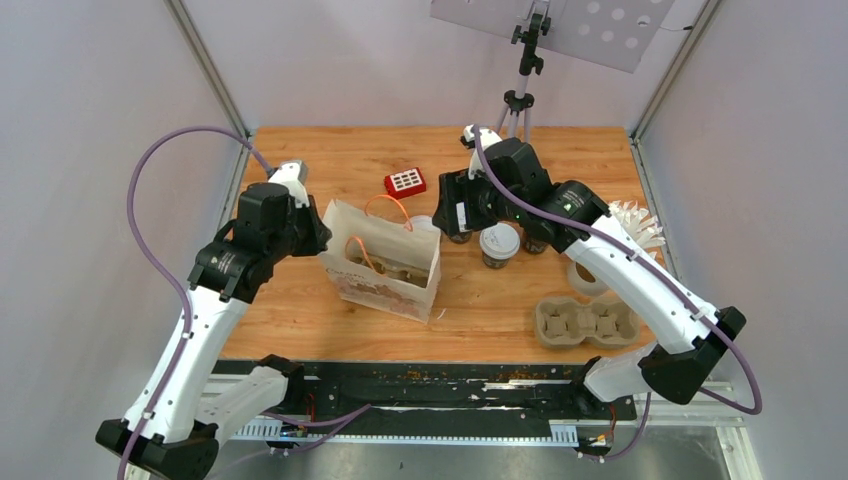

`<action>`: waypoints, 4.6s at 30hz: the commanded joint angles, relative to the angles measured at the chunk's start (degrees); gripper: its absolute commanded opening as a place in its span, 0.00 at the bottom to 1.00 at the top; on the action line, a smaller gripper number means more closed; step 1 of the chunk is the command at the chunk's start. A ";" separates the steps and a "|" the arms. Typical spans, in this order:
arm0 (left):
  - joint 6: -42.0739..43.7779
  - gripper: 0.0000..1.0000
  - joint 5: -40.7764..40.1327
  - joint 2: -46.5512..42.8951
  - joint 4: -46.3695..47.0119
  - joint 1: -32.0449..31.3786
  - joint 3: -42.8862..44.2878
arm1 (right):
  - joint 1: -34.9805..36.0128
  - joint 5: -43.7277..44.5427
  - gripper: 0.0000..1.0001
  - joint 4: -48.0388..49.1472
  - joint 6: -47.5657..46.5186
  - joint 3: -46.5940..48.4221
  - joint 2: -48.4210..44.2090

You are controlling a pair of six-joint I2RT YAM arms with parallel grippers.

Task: Pack the takeout coffee

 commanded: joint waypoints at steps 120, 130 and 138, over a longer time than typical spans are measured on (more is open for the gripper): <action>1.50 0.55 -0.94 -1.59 -10.29 0.26 4.40 | -19.54 -2.00 0.90 3.44 -26.48 -12.81 15.79; 1.49 0.55 -0.91 -1.95 -10.24 0.26 4.19 | -19.17 -1.51 0.88 1.65 -26.21 -11.64 16.77; 1.23 0.55 -0.65 -2.03 -10.08 0.26 4.07 | -18.78 0.39 0.87 0.23 -26.12 -10.71 17.39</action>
